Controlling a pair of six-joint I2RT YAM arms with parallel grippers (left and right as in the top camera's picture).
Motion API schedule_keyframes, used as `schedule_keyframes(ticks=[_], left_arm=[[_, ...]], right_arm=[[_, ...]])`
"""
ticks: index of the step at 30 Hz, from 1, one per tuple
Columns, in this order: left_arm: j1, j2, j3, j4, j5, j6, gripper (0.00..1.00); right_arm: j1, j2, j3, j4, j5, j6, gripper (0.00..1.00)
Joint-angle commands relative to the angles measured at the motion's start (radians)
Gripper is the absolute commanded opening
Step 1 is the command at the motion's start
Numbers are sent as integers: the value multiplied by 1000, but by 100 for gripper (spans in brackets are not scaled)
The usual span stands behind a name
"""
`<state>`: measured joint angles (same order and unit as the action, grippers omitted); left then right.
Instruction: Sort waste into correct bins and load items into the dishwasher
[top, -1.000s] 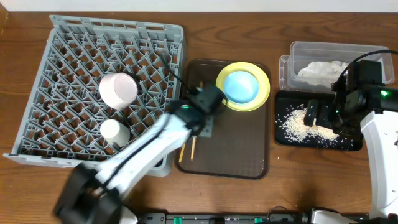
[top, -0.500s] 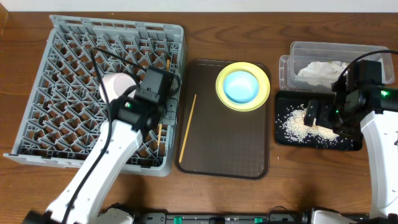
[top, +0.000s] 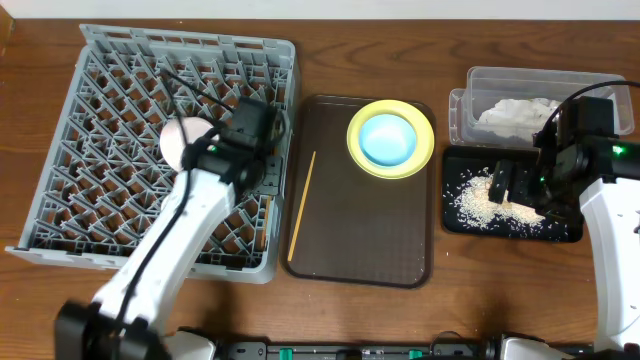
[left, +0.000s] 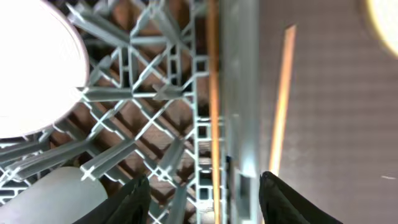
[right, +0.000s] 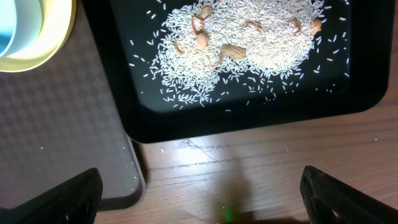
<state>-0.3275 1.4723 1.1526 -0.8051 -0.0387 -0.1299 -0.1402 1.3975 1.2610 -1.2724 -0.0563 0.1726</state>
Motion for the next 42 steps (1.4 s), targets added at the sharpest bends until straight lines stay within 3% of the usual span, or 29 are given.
schedule_keyframes(ticks=[1,7,11,17,27,31,38,42], left_arm=[[-14,-115,11,-1,154,2,57],[-126,-92,-23,26,203,-3,63],[-213,86,-52,63,146,-5,64],[-215,274,-52,102,151,-5,64],[-216,404,-52,130,162,-5,64],[-216,414,-52,130,162,-6,51],[-216,412,-51,106,162,-40,6],[-216,381,-35,90,163,-71,6]], right_arm=[[-10,-10,7,-3,-5,6,99],[-10,-10,7,-3,-5,6,99],[-10,-10,7,-3,-5,6,99],[-10,-10,7,-2,-5,6,99],[-10,-10,7,-3,-5,6,99],[-10,-10,7,-3,-5,6,99],[-10,-10,7,-3,-5,6,99],[-10,-10,7,-4,-5,6,99]])
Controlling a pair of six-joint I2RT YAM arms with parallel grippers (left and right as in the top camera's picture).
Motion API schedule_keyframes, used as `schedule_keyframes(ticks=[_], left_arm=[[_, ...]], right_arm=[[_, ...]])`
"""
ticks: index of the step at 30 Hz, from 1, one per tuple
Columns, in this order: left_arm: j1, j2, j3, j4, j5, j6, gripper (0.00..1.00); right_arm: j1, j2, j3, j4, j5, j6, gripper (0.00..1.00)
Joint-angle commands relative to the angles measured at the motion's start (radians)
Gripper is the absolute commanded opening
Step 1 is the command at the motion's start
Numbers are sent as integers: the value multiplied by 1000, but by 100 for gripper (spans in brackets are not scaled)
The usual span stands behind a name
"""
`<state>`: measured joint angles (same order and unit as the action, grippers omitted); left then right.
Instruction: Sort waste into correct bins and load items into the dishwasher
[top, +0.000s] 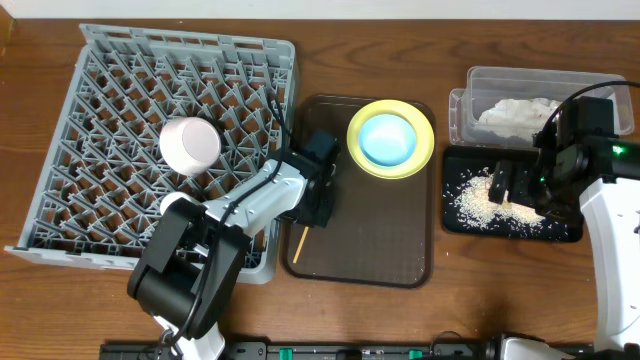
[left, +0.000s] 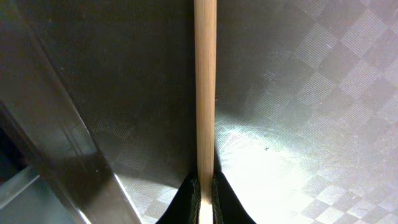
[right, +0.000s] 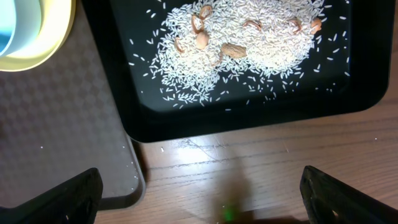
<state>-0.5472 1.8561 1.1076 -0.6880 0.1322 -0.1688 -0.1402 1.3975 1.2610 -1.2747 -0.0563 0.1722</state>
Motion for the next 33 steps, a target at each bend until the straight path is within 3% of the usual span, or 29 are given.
schedule_keyframes(ticks=[1,6,10,14,20,28,29,30,31,33], left_arm=[[4,-24,21,-42,-9,-31,6],[5,-163,65,-89,-12,-31,6],[15,-323,87,-146,-101,-31,6],[117,-442,113,-202,-178,48,6],[249,-376,112,-194,-174,124,6],[261,-312,113,-164,-166,111,7],[261,-319,113,-163,-167,112,13],[261,-323,113,-163,-167,112,30],[261,-330,113,-163,-167,112,41],[261,-340,114,-163,-167,112,45]], right_arm=[[-10,-10,7,-2,-5,6,99],[-10,-10,7,-2,-5,6,99],[-10,-10,7,-2,-5,6,99],[-10,-10,7,-2,-5,6,99],[-10,-10,7,-2,-5,6,99],[-10,-10,7,-1,-5,6,99],[-10,-10,7,0,-5,6,99],[-10,-10,7,0,-5,6,99],[-10,-10,7,-1,-5,6,99],[-10,-10,7,-1,-5,6,99]])
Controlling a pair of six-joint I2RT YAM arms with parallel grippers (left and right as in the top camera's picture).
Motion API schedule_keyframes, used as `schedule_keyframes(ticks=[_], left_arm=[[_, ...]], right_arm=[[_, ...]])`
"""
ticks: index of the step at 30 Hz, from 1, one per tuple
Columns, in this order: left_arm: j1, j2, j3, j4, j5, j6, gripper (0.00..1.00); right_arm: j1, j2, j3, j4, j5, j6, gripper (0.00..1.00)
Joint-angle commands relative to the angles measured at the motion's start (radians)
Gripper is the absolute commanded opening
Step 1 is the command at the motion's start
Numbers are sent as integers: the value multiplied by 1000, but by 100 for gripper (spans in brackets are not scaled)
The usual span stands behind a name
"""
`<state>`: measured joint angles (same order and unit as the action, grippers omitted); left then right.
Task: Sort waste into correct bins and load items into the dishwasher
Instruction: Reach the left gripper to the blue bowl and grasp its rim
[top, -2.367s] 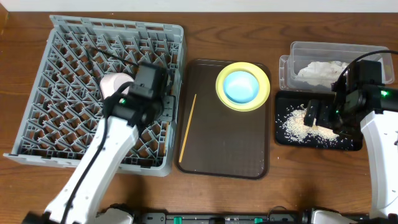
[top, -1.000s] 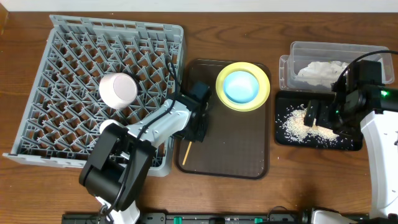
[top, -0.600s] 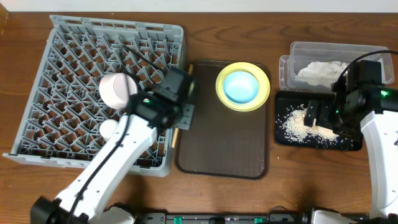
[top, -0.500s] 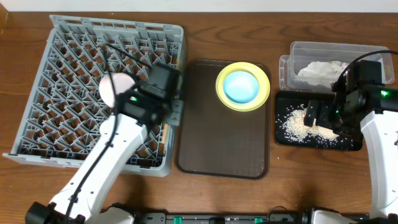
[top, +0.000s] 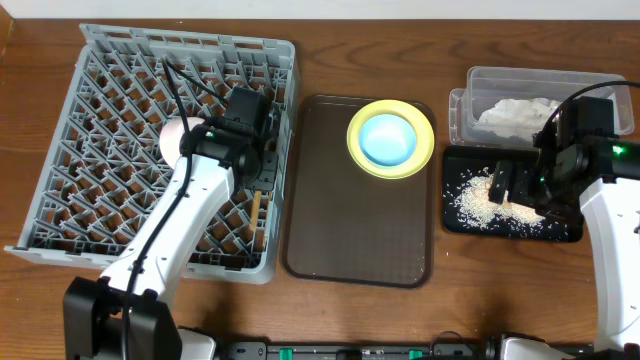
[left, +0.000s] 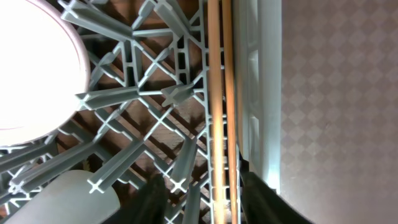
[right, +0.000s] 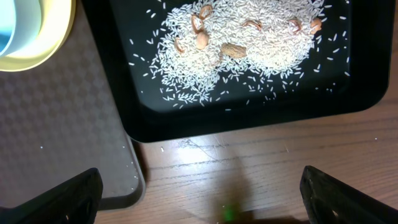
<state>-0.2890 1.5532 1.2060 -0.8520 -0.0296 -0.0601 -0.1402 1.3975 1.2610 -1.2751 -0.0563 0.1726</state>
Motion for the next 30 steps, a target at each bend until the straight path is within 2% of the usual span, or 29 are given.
schedule_keyframes(ticks=[1,4,7,10,11,14,21,25,30], left_arm=[[3,-43,19,1,-5,3,51],[2,-72,38,0,4,-5,53],[2,-121,75,13,124,-4,55],[-11,-171,87,133,312,-4,58],[-34,-171,87,202,337,-5,64],[-121,-108,87,383,325,-3,71],[-258,122,87,648,325,-3,75],[-320,259,87,745,324,-4,76],[-379,359,87,757,240,29,76]], right_arm=[[-10,-10,7,0,-5,6,99],[-10,-10,7,-1,-5,6,99],[-10,-10,7,-1,-5,6,99],[-10,-10,7,0,-5,6,99],[-10,-10,7,0,-5,6,99],[-10,-10,7,0,-5,6,99],[-10,-10,7,2,-5,6,99],[-10,-10,7,3,-5,6,99],[-10,-10,6,2,-5,6,99]])
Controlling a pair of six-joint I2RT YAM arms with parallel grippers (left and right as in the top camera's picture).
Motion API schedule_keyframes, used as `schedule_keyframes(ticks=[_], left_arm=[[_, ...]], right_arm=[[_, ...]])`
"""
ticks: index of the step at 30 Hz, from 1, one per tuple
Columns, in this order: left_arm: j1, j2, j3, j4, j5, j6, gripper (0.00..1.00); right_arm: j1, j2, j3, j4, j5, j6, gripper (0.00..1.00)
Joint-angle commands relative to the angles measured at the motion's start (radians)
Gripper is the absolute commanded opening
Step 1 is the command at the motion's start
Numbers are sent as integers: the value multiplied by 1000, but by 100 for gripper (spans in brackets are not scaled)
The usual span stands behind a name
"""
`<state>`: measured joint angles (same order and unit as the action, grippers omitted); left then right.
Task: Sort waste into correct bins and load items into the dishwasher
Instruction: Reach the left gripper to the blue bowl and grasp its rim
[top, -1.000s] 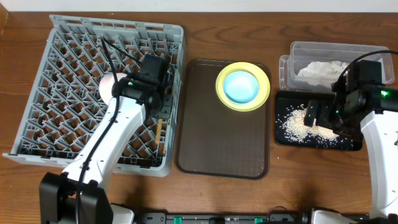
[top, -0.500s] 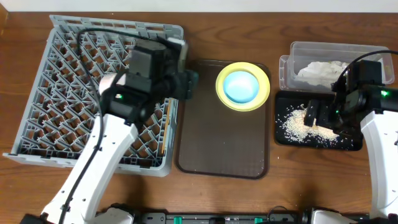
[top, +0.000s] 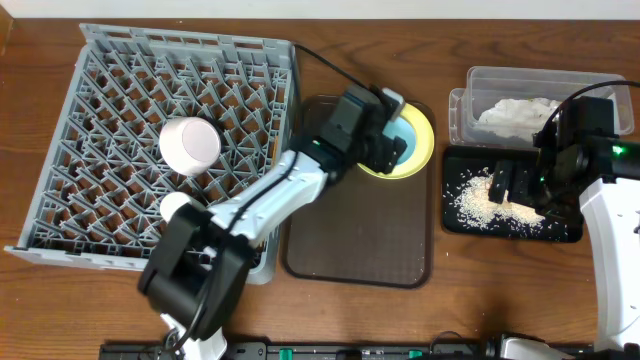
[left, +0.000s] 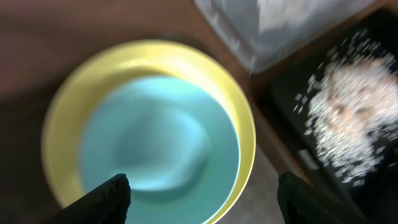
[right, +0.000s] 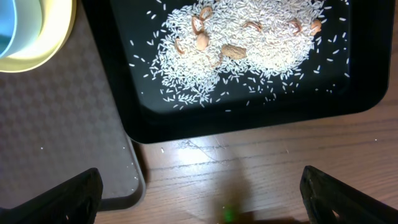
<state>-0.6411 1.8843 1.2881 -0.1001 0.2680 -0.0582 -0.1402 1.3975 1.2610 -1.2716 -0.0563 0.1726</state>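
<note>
A blue bowl (top: 412, 138) sits in a yellow plate (top: 428, 128) at the far end of the brown tray (top: 360, 240). My left gripper (top: 388, 140) hovers just over them, open. In the left wrist view the bowl (left: 155, 137) and the plate (left: 59, 124) fill the frame, blurred, and the left gripper (left: 202, 198) has nothing between its fingers. The grey dish rack (top: 100, 100) holds a white cup (top: 190, 145). My right gripper (top: 510, 185) hangs open over the black tray of rice and peanuts (right: 249, 50). No chopstick shows; the left arm covers the rack's right edge.
A clear bin with crumpled white paper (top: 515, 110) stands behind the black tray (top: 480, 205). A second white rounded object (top: 172, 205) sits low in the rack. In the right wrist view, bare wood (right: 249, 168) lies between the two trays' front corners.
My left gripper has gone from above the rack's right edge to above the blue bowl on the yellow plate, still open. The right arm has not moved.
At first my left gripper was open over the rack's right side while a chopstick lay on the brown tray. Then it was shut on that chopstick on the tray. Later two chopsticks lay side by side in the rack under the open gripper, which now hovers over the bowl.
</note>
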Motion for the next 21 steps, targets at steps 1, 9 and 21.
schedule_keyframes(ticks=[1,9,21], left_arm=[[-43,41,5,5,-98,47,76],[-95,140,5,-14,-210,107,71],[-95,130,5,-195,-287,106,19]], right_arm=[[-10,-10,7,-1,-5,6,99],[-9,-10,6,-2,-5,6,99],[-9,-10,6,-4,-5,6,99]])
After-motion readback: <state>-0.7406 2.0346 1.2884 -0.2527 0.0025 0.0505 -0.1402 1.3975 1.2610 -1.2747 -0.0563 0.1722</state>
